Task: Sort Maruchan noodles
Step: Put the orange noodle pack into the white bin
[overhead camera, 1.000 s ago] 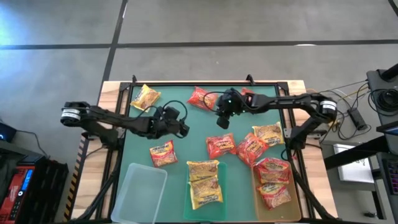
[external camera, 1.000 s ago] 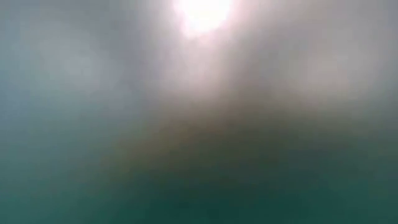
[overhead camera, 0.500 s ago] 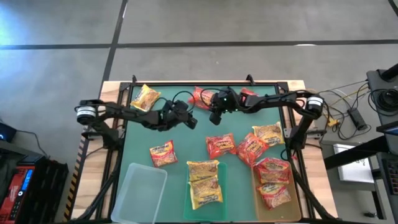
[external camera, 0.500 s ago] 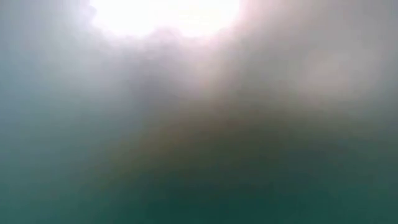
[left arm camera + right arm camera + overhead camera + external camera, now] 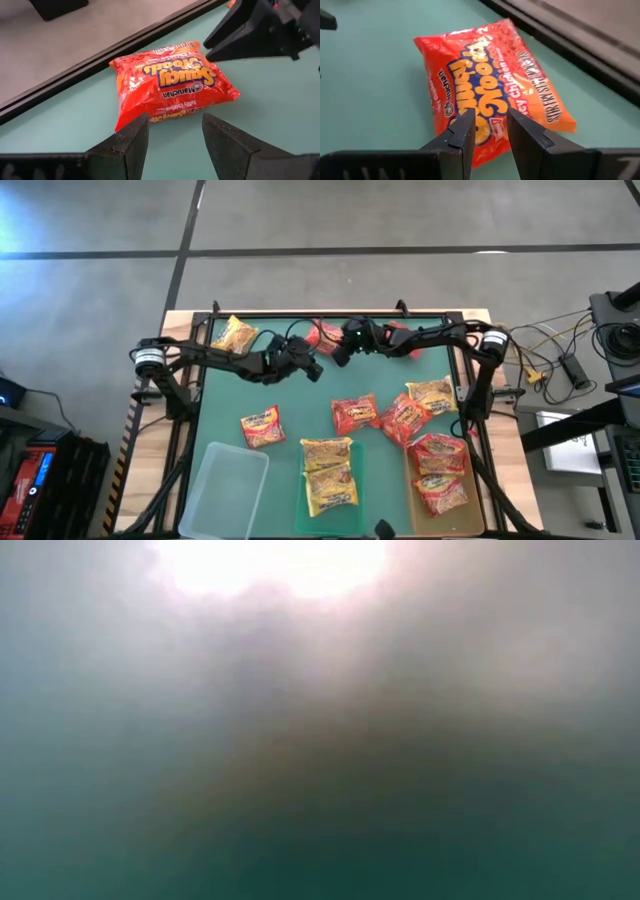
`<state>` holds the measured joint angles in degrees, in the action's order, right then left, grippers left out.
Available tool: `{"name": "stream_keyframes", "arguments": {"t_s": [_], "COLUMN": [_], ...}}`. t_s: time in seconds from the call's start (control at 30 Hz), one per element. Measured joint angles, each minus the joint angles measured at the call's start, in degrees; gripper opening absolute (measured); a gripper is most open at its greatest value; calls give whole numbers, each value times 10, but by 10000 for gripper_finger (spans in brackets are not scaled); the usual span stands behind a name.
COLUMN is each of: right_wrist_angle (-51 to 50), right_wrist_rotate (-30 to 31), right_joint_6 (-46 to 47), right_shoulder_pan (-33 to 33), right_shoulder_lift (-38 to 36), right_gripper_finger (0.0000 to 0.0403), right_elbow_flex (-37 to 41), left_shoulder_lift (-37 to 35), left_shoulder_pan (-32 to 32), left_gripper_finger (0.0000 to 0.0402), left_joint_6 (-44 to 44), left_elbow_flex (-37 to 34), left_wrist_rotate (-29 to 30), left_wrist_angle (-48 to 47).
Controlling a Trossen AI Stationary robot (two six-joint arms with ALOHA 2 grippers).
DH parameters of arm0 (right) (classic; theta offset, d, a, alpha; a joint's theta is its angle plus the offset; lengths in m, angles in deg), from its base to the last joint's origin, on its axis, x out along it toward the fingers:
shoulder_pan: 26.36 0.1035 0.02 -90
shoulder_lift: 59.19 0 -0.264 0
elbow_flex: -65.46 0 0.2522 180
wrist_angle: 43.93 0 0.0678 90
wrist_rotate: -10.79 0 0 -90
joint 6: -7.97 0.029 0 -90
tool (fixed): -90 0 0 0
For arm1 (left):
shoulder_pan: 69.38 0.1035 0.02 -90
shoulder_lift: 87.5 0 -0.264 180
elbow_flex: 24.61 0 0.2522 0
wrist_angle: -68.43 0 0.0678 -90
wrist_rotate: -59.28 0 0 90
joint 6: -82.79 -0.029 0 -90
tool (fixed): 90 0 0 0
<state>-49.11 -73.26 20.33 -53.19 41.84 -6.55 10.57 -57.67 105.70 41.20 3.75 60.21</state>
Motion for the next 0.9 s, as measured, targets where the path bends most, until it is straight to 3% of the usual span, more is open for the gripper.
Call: {"name": "stream_keyframes", "arguments": {"t_s": [0.23,0.43,0.73,0.9], "right_wrist_angle": [-8,-105,-170,-205], "right_wrist_rotate": [-17,-48,-288,-330], "right_joint_6": [12,9,7,-29], "right_shoulder_pan": [-1,-2,29,62], "right_shoulder_lift": [64,95,94,86], "right_gripper_finger": [100,100,100,100], "right_elbow_flex": [-59,-120,-122,-121], "left_shoulder_lift": [-1,-2,-2,-3], "left_shoulder_pan": [4,4,-5,-26], "left_gripper_finger": [168,168,168,168], "left_joint_6": [-9,-12,-5,12], "left_elbow_flex": [0,-1,-4,-13], "left_wrist_rotate": [0,-14,-66,-108], "left_wrist_angle": [-6,-41,-99,-118]}}
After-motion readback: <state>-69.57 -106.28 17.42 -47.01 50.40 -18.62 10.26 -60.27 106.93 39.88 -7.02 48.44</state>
